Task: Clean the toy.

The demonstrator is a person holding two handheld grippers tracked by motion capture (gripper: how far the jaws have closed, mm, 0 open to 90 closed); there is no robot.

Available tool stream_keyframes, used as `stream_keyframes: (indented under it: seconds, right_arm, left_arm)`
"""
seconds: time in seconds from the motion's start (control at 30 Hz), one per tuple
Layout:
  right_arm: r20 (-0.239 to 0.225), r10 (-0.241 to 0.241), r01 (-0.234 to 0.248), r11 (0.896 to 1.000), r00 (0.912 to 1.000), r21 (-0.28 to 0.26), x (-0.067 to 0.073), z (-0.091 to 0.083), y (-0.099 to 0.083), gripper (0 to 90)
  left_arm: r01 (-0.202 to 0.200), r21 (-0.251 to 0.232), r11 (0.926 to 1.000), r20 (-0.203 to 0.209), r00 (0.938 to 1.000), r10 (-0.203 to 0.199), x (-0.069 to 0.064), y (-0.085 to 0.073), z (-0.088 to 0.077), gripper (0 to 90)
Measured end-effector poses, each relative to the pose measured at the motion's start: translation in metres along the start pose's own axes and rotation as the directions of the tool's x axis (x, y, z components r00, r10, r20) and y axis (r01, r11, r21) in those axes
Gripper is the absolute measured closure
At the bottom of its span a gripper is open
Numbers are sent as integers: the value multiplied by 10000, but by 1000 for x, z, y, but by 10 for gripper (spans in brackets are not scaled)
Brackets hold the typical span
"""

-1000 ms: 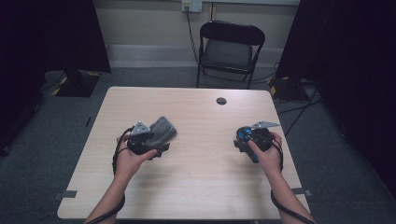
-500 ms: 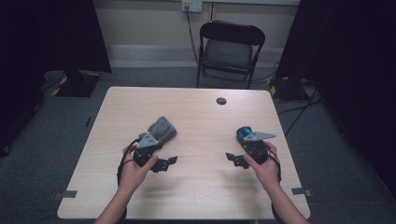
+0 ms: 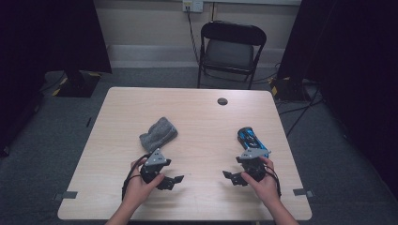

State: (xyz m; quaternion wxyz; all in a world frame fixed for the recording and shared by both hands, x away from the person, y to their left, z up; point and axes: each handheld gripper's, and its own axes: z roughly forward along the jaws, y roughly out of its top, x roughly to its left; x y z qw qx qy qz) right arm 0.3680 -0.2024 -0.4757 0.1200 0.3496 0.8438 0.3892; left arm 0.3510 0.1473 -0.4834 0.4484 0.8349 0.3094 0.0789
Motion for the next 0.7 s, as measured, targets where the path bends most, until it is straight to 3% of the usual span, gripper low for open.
stream_keyframes:
  seconds: [0.23, 0.4, 0.53, 0.7]
  right_arm:
    - [-281, -114, 120, 9997, 9995, 222, 10, 4, -12, 157]
    - [-275, -449, 462, 9978, 9986, 482, 16, 9, -18, 154]
    - [-119, -808, 812, 9959, 9967, 401, 19, 11, -20, 152]
    - [30, -956, 955, 9953, 9954, 145, 20, 13, -24, 149]
  left_arm:
    - [-532, 291, 9982, 415, 9978, 520, -14, -9, 10, 158]
    - [-835, 498, 9953, 409, 9958, 815, -20, -12, 15, 159]
    - [-1065, 702, 9918, 286, 9941, 1048, -21, -12, 16, 159]
    - [-1060, 903, 9903, 207, 9943, 1045, -22, -13, 17, 157]
